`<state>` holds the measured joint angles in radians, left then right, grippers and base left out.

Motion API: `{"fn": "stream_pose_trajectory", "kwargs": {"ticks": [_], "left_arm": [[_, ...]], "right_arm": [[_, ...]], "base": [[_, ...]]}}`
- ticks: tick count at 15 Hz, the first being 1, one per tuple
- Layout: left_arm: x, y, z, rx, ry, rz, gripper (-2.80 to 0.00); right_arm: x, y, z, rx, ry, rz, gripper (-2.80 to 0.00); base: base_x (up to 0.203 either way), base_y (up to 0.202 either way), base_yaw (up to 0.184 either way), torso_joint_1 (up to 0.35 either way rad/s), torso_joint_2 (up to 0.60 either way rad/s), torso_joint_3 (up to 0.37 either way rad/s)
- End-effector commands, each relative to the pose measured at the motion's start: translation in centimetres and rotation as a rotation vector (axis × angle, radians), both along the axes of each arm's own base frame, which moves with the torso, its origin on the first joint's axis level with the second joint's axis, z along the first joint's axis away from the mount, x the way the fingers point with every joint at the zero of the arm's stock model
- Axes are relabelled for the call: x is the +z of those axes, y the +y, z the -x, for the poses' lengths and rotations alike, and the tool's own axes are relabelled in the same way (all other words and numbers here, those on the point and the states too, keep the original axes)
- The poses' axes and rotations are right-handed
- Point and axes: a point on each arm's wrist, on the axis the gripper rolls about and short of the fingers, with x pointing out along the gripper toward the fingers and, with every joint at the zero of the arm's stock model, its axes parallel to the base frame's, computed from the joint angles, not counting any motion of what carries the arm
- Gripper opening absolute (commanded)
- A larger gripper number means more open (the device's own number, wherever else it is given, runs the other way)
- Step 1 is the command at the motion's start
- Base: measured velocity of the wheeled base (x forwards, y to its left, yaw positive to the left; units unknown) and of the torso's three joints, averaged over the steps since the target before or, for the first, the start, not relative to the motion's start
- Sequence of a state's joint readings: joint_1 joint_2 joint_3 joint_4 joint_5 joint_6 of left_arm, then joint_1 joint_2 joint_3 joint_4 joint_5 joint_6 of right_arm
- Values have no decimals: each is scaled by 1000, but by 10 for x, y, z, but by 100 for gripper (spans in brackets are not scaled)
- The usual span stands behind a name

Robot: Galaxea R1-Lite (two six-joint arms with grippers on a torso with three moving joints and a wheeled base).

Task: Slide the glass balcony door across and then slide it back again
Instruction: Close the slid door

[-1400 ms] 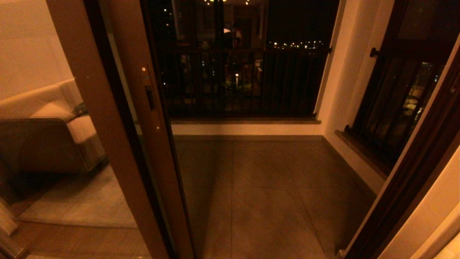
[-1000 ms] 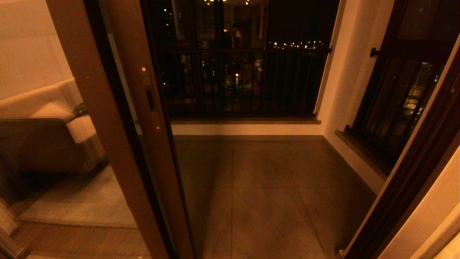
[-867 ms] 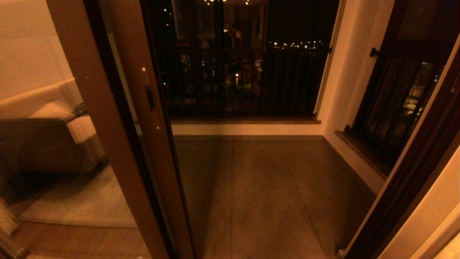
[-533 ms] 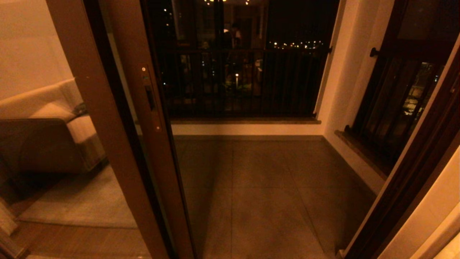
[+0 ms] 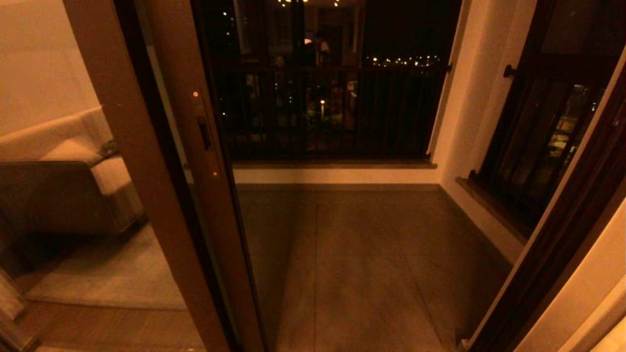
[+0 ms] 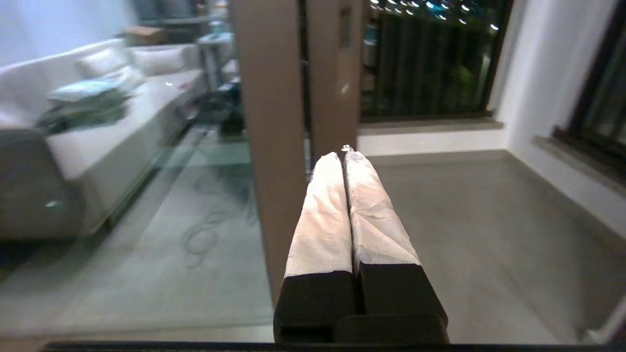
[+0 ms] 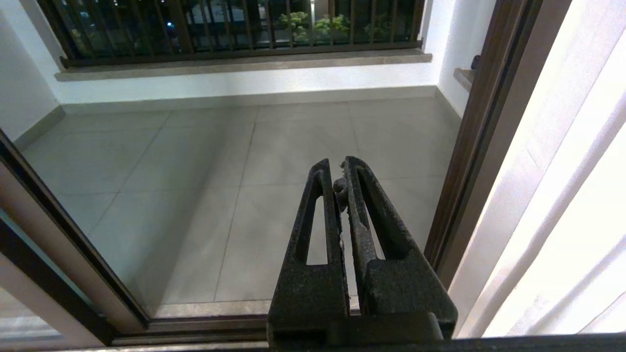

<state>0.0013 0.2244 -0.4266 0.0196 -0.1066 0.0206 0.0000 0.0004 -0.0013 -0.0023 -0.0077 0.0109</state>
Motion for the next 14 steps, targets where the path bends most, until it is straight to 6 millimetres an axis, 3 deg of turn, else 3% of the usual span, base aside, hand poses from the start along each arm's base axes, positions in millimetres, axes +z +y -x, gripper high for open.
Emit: {"fn": "stream_pose_trajectory", "kwargs": {"ticks": [1,4,6,10,12,14], "left_arm": [[26,0,-24,-13,81,0,-280],[65,-1,-54,-53,147,19,-280],[92,-3,-60,-119,271,26,-280],[126,-6,-133,-257,548,122,-280],[130,-12,-169,-270,608,136,-280],[132,-32,-195,-236,582,98,-280]], "right_arm": [[0,0,0,0,-1,0,-280],[0,0,0,0,-1,0,-280],[0,0,0,0,-1,0,-280],[0,0,0,0,-1,0,-280],[0,0,0,0,-1,0,-280],[0,0,0,0,0,0,-280]], "base": [[0,0,0,0,0,0],[0,0,0,0,0,0],[0,0,0,0,0,0],[0,0,0,0,0,0],[0,0,0,0,0,0],[0,0,0,0,0,0]]}}
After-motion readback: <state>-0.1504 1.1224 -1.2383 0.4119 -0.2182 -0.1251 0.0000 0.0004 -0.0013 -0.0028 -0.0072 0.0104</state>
